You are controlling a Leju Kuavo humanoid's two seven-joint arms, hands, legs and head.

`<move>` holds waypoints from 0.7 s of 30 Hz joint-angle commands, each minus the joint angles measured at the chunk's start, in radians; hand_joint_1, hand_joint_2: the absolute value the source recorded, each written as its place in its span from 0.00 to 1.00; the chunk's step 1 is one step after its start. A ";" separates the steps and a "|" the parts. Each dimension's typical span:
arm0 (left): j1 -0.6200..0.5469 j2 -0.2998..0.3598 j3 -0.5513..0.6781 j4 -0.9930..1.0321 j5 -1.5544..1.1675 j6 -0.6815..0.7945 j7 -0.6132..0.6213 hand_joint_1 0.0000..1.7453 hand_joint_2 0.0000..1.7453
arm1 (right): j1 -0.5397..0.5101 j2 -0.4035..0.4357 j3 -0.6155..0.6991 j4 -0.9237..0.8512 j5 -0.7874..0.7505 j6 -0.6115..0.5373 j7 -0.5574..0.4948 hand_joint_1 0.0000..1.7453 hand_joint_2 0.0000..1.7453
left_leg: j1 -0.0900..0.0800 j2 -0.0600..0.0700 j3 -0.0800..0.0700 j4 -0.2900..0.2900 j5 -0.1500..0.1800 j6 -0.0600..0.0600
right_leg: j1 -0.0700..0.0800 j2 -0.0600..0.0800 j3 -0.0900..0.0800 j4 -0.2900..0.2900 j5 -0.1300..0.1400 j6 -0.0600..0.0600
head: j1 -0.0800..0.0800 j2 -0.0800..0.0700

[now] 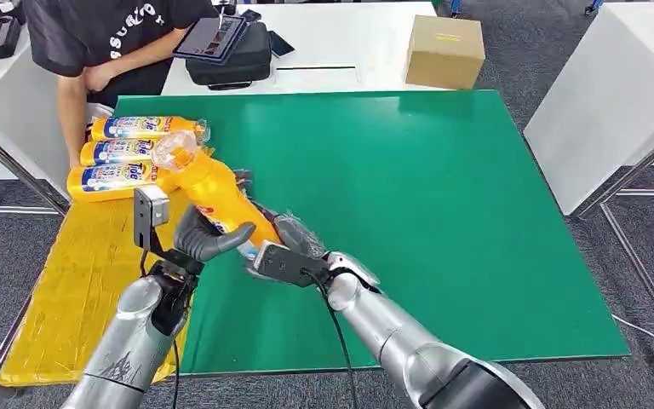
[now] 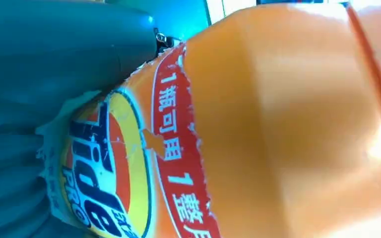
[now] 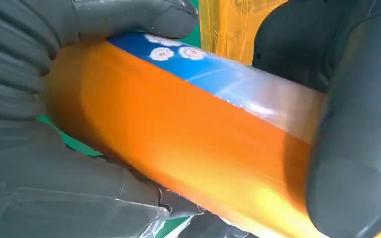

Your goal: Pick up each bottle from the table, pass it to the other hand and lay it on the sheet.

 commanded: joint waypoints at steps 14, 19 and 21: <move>-0.076 -0.015 0.004 0.065 0.018 -0.011 -0.003 1.00 1.00 | -0.008 0.012 0.034 0.049 0.032 -0.002 -0.009 1.00 1.00 | 0.002 -0.002 0.005 0.001 -0.002 -0.002 | 0.002 -0.004 0.007 -0.001 -0.003 -0.005 | 0.000 0.000; -0.076 -0.015 0.004 0.064 0.018 -0.010 -0.003 1.00 1.00 | -0.007 0.012 0.032 0.049 0.031 -0.004 -0.008 1.00 1.00 | 0.001 -0.001 0.002 0.000 0.000 -0.001 | 0.001 -0.003 0.003 -0.001 -0.001 -0.003 | 0.000 0.000; -0.074 -0.013 0.006 0.063 0.019 -0.007 -0.003 1.00 1.00 | -0.007 0.012 0.027 0.049 0.036 -0.029 0.001 1.00 1.00 | 0.001 -0.002 0.004 0.001 -0.002 -0.001 | 0.002 -0.004 0.006 -0.001 -0.002 -0.005 | 0.000 0.000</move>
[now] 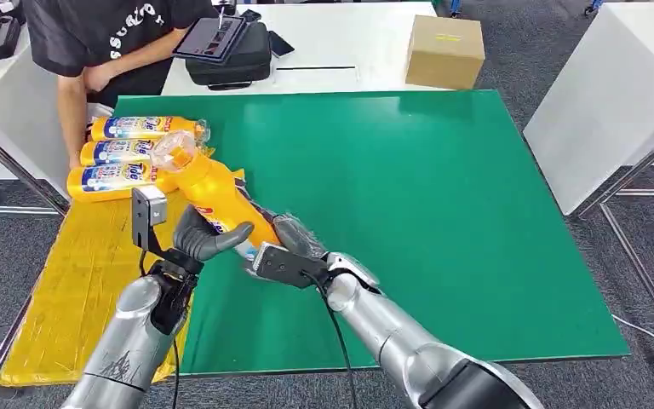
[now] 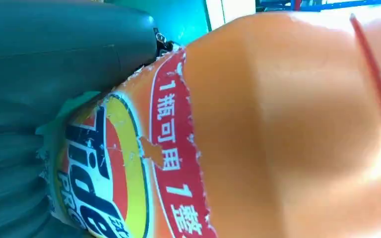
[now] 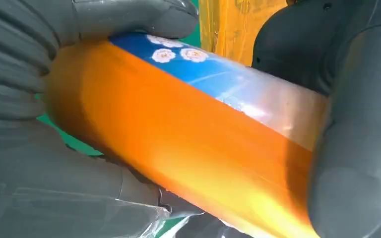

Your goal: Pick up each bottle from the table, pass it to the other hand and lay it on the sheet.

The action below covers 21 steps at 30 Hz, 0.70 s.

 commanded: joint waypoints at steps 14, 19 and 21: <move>-0.024 0.002 0.054 -0.005 0.014 0.051 0.005 1.00 1.00 | 0.080 -0.046 -0.002 -0.204 0.067 -0.169 0.109 0.00 0.00 | 0.001 -0.002 0.002 0.000 -0.001 -0.001 | 0.001 -0.003 0.003 -0.001 -0.001 -0.003 | 0.000 0.000; 0.022 0.005 0.090 -0.049 0.011 0.073 0.011 1.00 1.00 | 0.196 -0.125 -0.011 -0.503 0.088 -0.178 0.171 0.00 0.00 | 0.001 -0.001 0.003 0.000 -0.001 -0.001 | 0.002 -0.003 0.005 -0.002 -0.001 -0.003 | 0.000 0.000; 0.029 0.007 0.100 -0.058 0.008 0.079 0.011 1.00 1.00 | 0.236 -0.154 -0.014 -0.616 0.093 -0.179 0.200 0.00 0.00 | 0.001 -0.002 0.003 0.000 -0.001 -0.001 | 0.002 -0.004 0.005 -0.001 -0.002 -0.004 | 0.000 0.000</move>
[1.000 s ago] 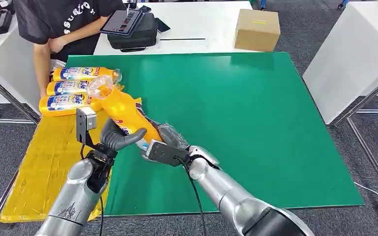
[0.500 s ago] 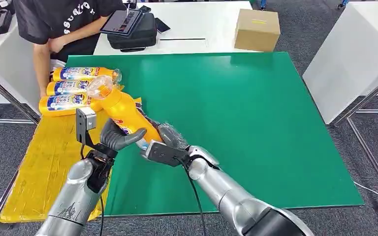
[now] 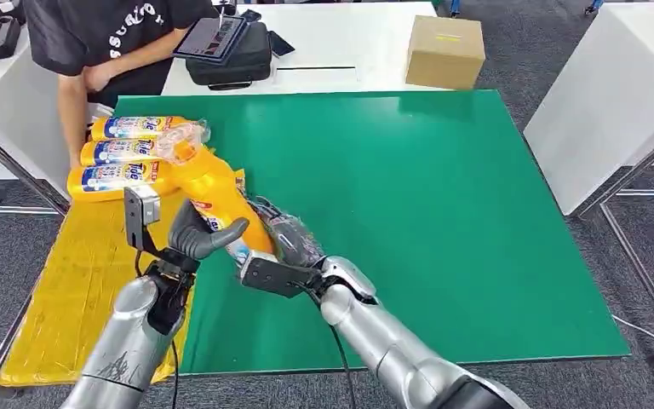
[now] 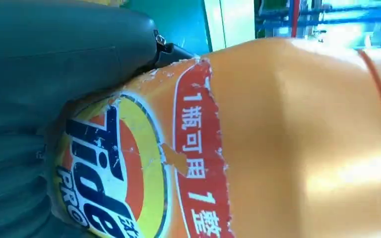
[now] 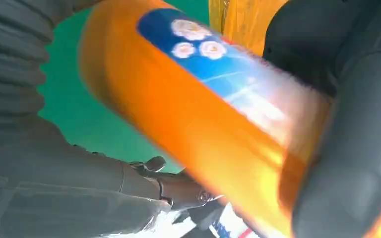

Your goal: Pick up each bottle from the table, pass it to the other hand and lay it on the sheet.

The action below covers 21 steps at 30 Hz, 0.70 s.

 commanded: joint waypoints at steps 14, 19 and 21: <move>0.018 0.009 0.138 -0.052 -0.214 0.226 -0.055 1.00 1.00 | 0.331 -0.249 -0.013 -0.891 0.075 -0.116 0.072 0.00 0.00 | 0.001 -0.002 0.003 0.001 -0.002 -0.001 | 0.002 -0.004 0.005 -0.001 -0.003 -0.004 | 0.000 0.000; 0.018 0.009 0.138 -0.052 -0.214 0.226 -0.055 1.00 1.00 | 0.331 -0.249 -0.013 -0.891 0.075 -0.116 0.072 0.00 0.00 | 0.001 -0.003 0.004 0.001 -0.002 -0.001 | 0.002 -0.006 0.006 -0.001 -0.003 -0.005 | 0.000 0.000; 0.019 0.003 0.139 -0.051 -0.217 0.228 -0.054 1.00 1.00 | 0.326 -0.246 -0.011 -0.881 0.074 -0.116 0.072 0.00 0.00 | 0.001 -0.002 0.003 0.001 -0.002 -0.001 | 0.002 -0.004 0.005 -0.001 -0.002 -0.005 | 0.000 0.000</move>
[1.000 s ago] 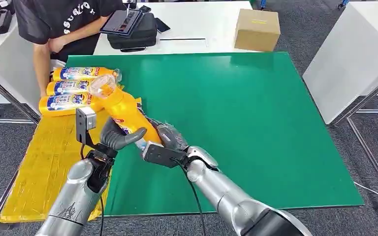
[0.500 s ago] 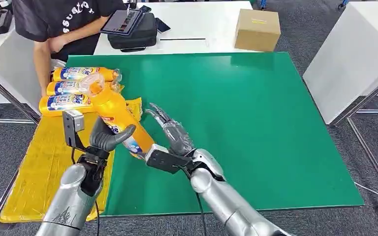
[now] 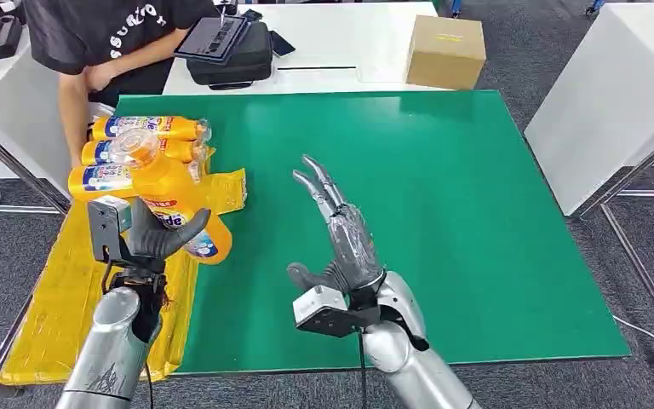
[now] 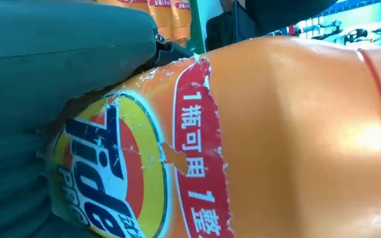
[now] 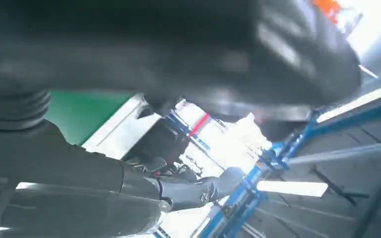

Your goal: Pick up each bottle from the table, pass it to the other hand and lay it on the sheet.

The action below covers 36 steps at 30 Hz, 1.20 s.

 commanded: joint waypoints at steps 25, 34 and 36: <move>-0.231 0.103 0.074 0.379 -1.128 0.713 0.115 1.00 1.00 | 0.093 -0.138 -0.047 -0.090 0.272 -0.251 0.136 0.00 1.00 | 0.002 -0.003 0.005 0.000 -0.001 -0.001 | 0.002 -0.004 0.007 -0.002 -0.002 -0.004 | 0.000 0.000; -0.312 0.119 0.056 0.561 -1.352 0.746 0.130 1.00 1.00 | 0.081 -0.157 -0.031 -0.055 0.259 -0.263 0.133 0.00 1.00 | 0.001 -0.002 0.005 0.000 -0.001 -0.001 | 0.002 -0.003 0.005 -0.001 -0.001 -0.004 | 0.000 0.000; -0.318 0.124 0.049 0.584 -1.395 0.746 0.139 1.00 1.00 | 0.077 -0.159 -0.025 -0.045 0.259 -0.266 0.132 0.00 1.00 | 0.002 0.000 0.004 -0.001 -0.001 -0.001 | 0.002 -0.001 0.005 -0.001 -0.001 -0.004 | 0.000 0.000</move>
